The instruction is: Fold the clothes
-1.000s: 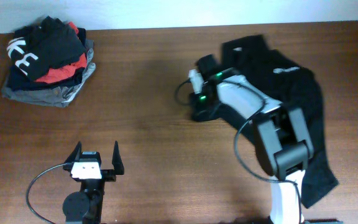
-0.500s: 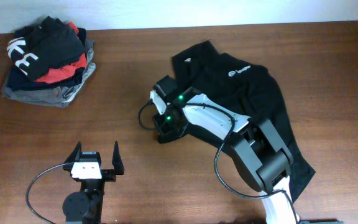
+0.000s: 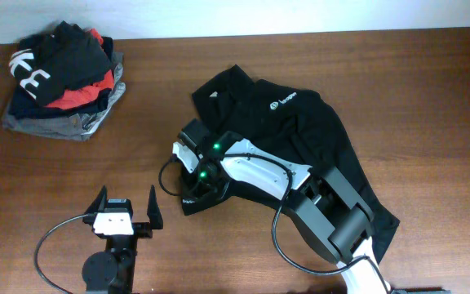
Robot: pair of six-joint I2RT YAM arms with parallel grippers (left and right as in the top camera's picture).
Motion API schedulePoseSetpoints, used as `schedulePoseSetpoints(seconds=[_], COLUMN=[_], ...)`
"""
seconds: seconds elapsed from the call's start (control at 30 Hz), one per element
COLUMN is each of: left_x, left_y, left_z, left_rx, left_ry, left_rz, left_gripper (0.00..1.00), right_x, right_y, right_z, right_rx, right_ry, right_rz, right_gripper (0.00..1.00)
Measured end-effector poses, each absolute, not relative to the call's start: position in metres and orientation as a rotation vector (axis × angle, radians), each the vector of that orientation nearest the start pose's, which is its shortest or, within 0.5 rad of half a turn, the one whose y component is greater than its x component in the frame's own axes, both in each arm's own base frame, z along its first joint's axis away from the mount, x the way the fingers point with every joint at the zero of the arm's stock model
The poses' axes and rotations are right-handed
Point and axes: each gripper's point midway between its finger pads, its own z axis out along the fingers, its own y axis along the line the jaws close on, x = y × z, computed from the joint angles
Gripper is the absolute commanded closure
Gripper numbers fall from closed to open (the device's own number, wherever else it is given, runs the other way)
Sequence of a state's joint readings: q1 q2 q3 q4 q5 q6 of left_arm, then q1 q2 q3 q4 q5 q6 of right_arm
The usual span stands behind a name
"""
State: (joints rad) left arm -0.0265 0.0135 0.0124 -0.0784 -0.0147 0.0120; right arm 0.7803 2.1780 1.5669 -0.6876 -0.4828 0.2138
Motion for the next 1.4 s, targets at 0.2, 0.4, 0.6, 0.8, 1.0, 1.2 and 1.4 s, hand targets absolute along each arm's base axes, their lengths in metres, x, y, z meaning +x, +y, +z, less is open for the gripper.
schedulePoseSetpoints(seconds=[0.2, 0.4, 0.6, 0.8, 1.0, 1.2, 1.4], left_x=[0.246, 0.246, 0.246, 0.246, 0.246, 0.246, 0.246], left_y=[-0.004, -0.004, -0.004, -0.004, -0.004, -0.004, -0.004], left_z=[0.157, 0.157, 0.157, 0.157, 0.157, 0.157, 0.157], left_rx=[0.021, 0.021, 0.021, 0.02, 0.021, 0.021, 0.021], left_ry=[1.65, 1.651, 1.65, 1.65, 1.651, 1.651, 1.65], left_rz=[0.001, 0.002, 0.001, 0.001, 0.001, 0.001, 0.001], left_gripper=[0.01, 0.01, 0.01, 0.01, 0.01, 0.01, 0.01], right_x=[0.294, 0.346, 0.398, 0.389, 0.376, 0.337, 0.296], right_y=[0.353, 0.295, 0.198, 0.089, 0.032, 0.016, 0.002], right_z=[0.04, 0.109, 0.156, 0.153, 0.153, 0.134, 0.12], right_rx=[-0.827, -0.684, -0.404, -0.083, 0.165, 0.249, 0.318], right_ry=[2.99, 3.012, 2.984, 3.176, 3.26, 3.387, 3.439], right_rz=[0.697, 0.456, 0.204, 0.057, 0.065, 0.032, -0.119], right_gripper=[0.24, 0.01, 0.01, 0.01, 0.01, 0.0, 0.01])
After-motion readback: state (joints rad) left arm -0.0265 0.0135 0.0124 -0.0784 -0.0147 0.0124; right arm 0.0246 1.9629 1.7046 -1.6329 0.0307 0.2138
